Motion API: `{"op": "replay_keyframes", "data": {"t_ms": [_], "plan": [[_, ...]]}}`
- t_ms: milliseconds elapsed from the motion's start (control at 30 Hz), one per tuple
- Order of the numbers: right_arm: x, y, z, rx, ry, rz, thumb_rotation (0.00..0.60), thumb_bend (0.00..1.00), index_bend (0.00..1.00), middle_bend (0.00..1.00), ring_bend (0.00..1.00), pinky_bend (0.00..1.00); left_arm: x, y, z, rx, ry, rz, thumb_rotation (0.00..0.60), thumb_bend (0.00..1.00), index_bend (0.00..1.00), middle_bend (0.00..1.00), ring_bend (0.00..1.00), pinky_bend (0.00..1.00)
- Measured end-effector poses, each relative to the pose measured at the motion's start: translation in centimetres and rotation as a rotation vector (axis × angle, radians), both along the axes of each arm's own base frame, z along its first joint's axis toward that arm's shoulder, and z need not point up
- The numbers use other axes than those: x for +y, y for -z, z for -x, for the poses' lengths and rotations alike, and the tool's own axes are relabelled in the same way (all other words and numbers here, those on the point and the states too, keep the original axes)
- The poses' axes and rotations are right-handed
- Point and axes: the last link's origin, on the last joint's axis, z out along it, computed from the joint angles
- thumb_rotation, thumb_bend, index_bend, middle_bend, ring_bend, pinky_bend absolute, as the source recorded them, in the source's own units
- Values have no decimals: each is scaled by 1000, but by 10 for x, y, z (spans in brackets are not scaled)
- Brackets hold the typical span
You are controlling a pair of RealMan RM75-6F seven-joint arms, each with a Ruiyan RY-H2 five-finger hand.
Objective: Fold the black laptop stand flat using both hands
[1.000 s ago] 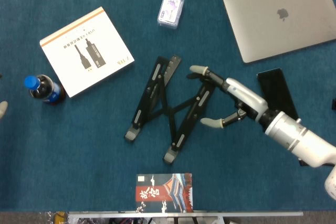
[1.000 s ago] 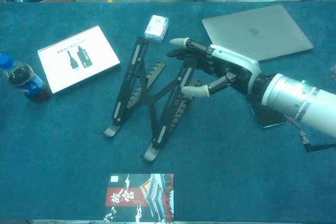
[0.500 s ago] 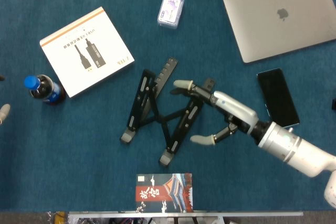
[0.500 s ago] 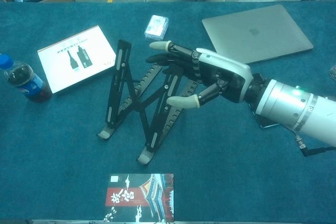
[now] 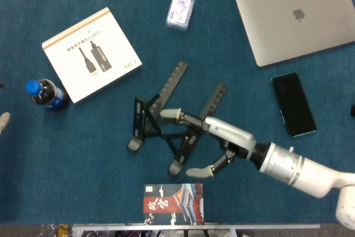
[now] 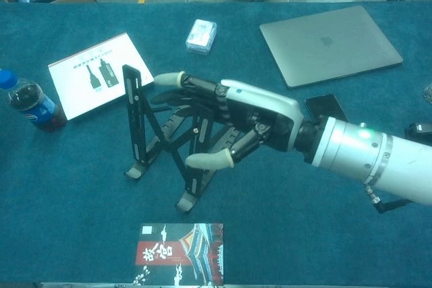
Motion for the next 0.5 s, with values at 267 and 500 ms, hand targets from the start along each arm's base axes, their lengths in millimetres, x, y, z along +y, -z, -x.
{"op": "replay_keyframes", "data": {"t_ms": [267, 500], "plan": [[15, 5, -11, 5, -65, -38, 600, 189, 40, 127, 0, 59, -4, -2, 3, -6, -9, -8, 600, 214, 342, 373, 272, 247], [26, 12, -16, 24, -109, -63, 600, 189, 41, 127, 0, 59, -6, -2, 4, -9, -11, -10, 600, 215, 342, 373, 272, 247]]}}
